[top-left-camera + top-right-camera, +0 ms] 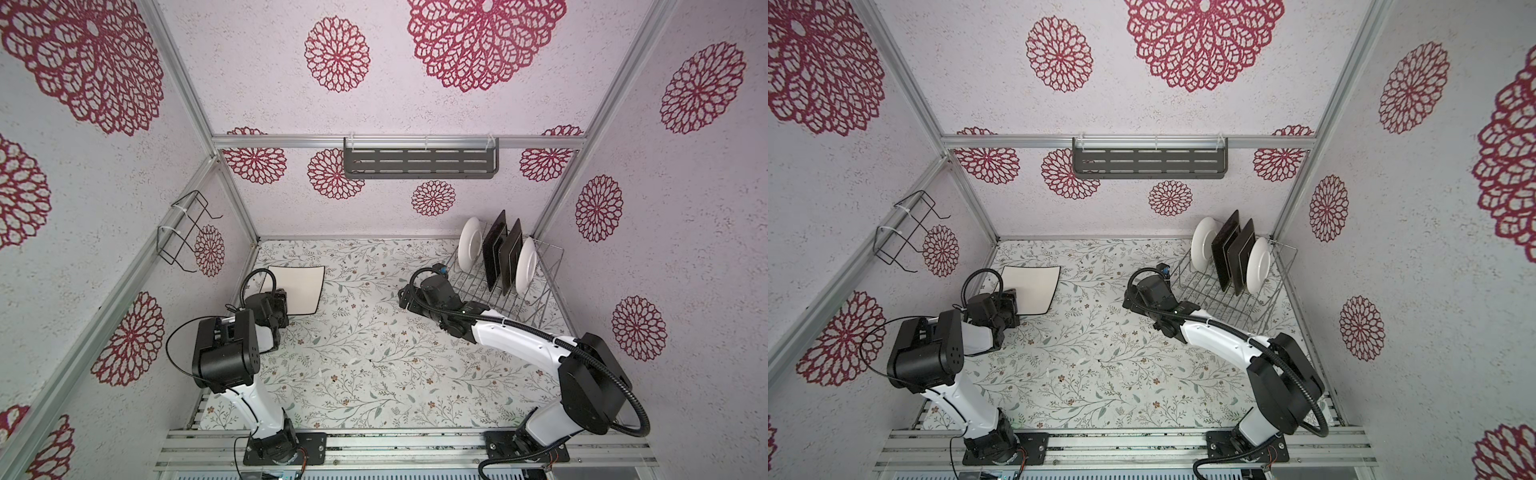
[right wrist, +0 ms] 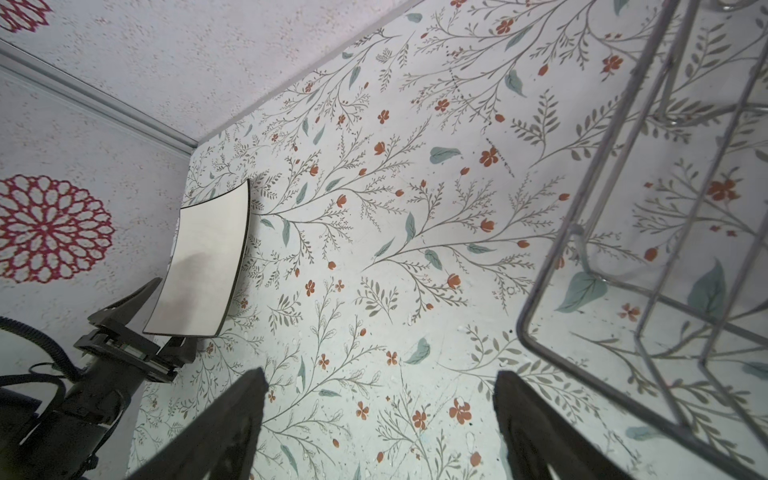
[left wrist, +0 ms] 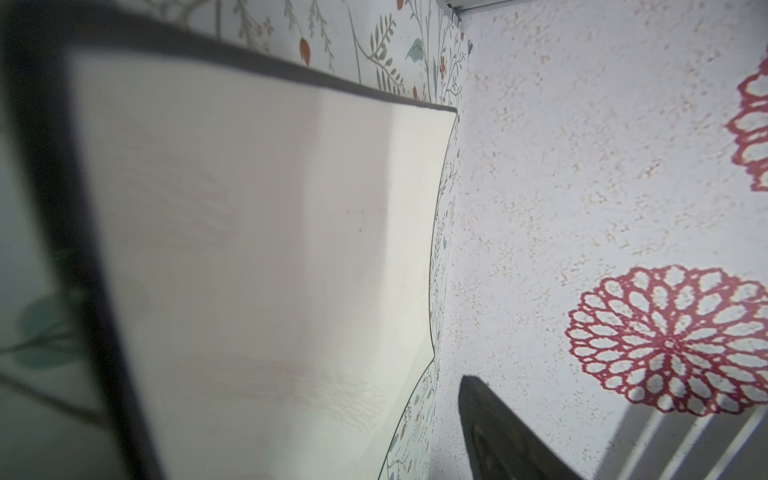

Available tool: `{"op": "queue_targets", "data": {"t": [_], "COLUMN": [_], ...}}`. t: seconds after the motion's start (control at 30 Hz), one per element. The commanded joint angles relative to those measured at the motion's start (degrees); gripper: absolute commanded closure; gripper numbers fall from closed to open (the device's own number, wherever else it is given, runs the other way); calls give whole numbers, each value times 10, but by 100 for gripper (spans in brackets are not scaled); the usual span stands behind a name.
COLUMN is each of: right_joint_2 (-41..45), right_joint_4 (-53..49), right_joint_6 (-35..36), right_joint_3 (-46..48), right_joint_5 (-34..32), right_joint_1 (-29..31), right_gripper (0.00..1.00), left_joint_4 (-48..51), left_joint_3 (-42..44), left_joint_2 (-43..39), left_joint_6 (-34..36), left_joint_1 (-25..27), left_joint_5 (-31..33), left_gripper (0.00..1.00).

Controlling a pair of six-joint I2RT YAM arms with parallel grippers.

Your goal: Unload the plates from the dish rack

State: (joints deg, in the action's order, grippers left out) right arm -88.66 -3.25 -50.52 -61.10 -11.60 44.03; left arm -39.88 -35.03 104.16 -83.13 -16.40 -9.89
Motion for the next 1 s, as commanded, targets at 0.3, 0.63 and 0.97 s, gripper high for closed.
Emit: {"op": "queue_targets", "data": {"t": [0.3, 0.63, 0.97], "right_joint_2": [34, 49, 56], "right_joint_4": [-23, -34, -54], "right_joint_6": [29, 35, 56], "right_joint_3": [-23, -15, -24], "right_joint_5": [-36, -65, -79], "right_joint_1": [8, 17, 21], "right_gripper": [11, 11, 10], "left_joint_4": [65, 116, 107], "left_joint_3": [-14, 6, 63], "left_joint_2": [-45, -90, -136], "left_joint_6": [22, 31, 30], "left_joint_1": [-1, 2, 5], "left_joint_5": [-30, -9, 3], "left_gripper": [13, 7, 4]}}
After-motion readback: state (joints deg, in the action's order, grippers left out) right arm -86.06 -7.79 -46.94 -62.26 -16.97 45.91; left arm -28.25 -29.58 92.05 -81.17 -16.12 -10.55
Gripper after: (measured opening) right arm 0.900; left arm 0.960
